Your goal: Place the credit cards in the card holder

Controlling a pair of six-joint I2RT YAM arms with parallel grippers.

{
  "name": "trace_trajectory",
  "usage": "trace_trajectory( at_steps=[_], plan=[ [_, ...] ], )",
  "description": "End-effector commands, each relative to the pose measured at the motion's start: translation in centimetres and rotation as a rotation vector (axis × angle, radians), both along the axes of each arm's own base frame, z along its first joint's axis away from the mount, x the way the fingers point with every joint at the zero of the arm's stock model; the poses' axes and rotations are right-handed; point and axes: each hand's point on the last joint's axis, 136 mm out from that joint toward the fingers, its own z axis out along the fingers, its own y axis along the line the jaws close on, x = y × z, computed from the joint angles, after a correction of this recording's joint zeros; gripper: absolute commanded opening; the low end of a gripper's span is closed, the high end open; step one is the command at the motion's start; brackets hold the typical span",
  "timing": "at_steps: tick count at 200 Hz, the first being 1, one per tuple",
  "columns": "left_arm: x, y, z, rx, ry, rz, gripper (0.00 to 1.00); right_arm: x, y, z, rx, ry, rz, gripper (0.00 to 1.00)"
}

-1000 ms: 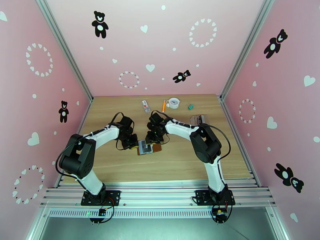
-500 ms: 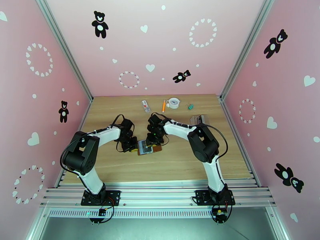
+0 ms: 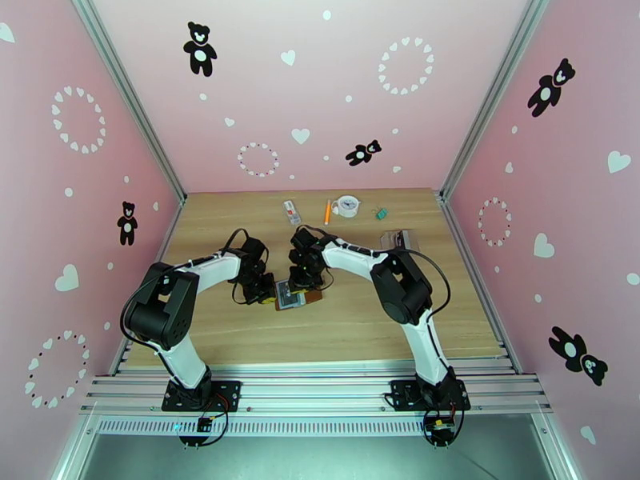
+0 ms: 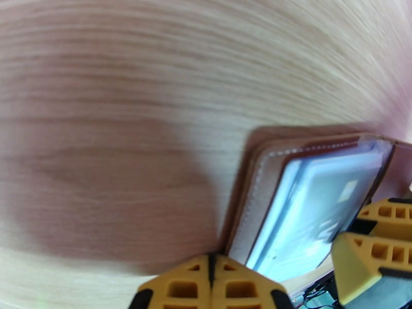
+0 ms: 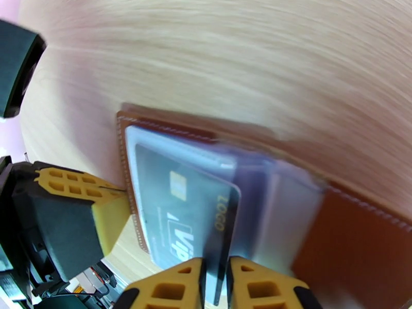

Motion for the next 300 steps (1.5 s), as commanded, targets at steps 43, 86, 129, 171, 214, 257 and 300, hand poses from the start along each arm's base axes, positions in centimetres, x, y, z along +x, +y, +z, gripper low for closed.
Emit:
trace_trajectory(
  at_steps=[43, 86, 129, 171, 214, 257, 300],
  plan=[
    [-0.1, 0.2, -1.2, 0.015, 0.006, -0.004, 0.0, -0.9, 1.1, 0.2, 0.011, 0.007, 0.053, 0.18],
    [0.8, 0.6, 1.1, 0.035, -0.056, -0.004, 0.03, 0.5, 0.6, 3.3, -0.008, -0.109, 0.069, 0.34],
    [1.6, 0.6, 3.2, 0.032, -0.108, 0.006, 0.15, 1.1, -0.4, 4.7, -0.033, -0.155, 0.059, 0.29],
    [1.5, 0.5, 3.1, 0.024, -0.105, 0.014, 0.15, 0.5, -0.5, 2.4, -0.045, -0.095, 0.034, 0.1],
    [1.3, 0.5, 2.6, 0.02, -0.096, 0.017, 0.15, 0.2, -0.2, 0.4, -0.059, -0.041, 0.026, 0.07],
    [1.4, 0.4, 2.5, 0.017, -0.095, 0.025, 0.15, -0.4, -0.6, -1.4, -0.089, 0.001, 0.031, 0.05],
    [1.6, 0.4, 2.7, 0.017, -0.106, 0.032, 0.19, -0.5, -1.0, -1.5, -0.109, 0.001, 0.031, 0.03]
  ],
)
